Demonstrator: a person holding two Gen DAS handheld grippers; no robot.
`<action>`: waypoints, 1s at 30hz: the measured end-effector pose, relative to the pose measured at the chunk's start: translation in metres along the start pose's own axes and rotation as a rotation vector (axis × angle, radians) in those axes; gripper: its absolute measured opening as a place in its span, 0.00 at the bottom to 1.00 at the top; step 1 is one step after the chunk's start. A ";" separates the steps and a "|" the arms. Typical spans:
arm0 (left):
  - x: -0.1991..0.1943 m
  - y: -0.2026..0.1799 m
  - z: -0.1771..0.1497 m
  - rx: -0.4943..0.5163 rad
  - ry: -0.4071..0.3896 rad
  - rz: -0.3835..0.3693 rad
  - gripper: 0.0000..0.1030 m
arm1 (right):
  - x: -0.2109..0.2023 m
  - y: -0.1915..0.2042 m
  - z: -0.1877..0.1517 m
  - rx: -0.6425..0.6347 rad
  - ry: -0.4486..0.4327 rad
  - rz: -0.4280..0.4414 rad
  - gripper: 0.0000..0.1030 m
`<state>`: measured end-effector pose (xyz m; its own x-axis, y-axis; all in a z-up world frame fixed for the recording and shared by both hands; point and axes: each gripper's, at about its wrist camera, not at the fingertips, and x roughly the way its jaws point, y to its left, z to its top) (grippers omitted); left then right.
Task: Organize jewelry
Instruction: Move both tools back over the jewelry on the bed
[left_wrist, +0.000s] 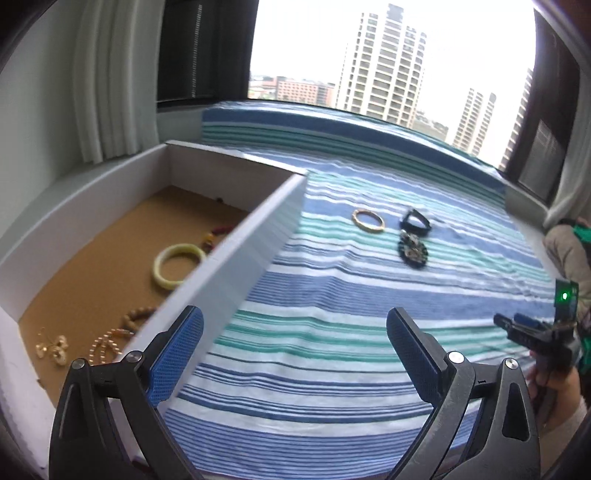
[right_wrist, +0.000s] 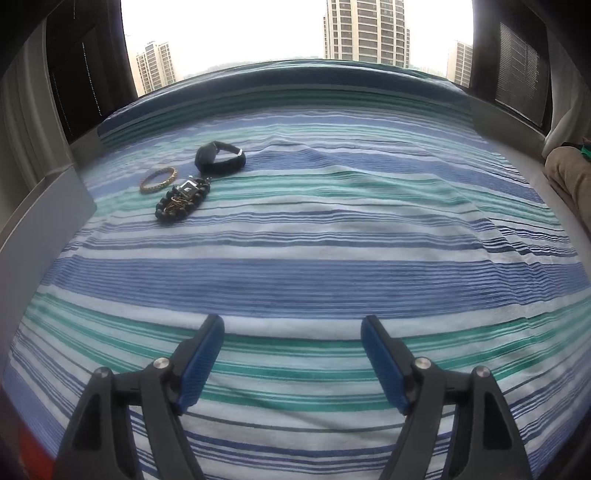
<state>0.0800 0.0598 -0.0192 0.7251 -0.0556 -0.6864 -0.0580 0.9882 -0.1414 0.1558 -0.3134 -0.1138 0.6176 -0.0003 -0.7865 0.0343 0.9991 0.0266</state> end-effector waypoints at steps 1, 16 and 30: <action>0.009 -0.009 -0.003 0.022 0.022 -0.009 0.97 | 0.003 -0.003 0.001 0.002 0.001 -0.010 0.76; 0.122 -0.058 -0.042 0.144 0.245 0.020 0.96 | 0.017 -0.012 -0.018 -0.014 0.002 -0.038 0.79; 0.126 -0.060 -0.049 0.151 0.256 0.033 1.00 | 0.016 -0.013 -0.019 -0.020 0.000 -0.032 0.82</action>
<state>0.1418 -0.0139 -0.1321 0.5268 -0.0386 -0.8491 0.0382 0.9990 -0.0217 0.1505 -0.3251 -0.1389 0.6163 -0.0320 -0.7869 0.0384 0.9992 -0.0106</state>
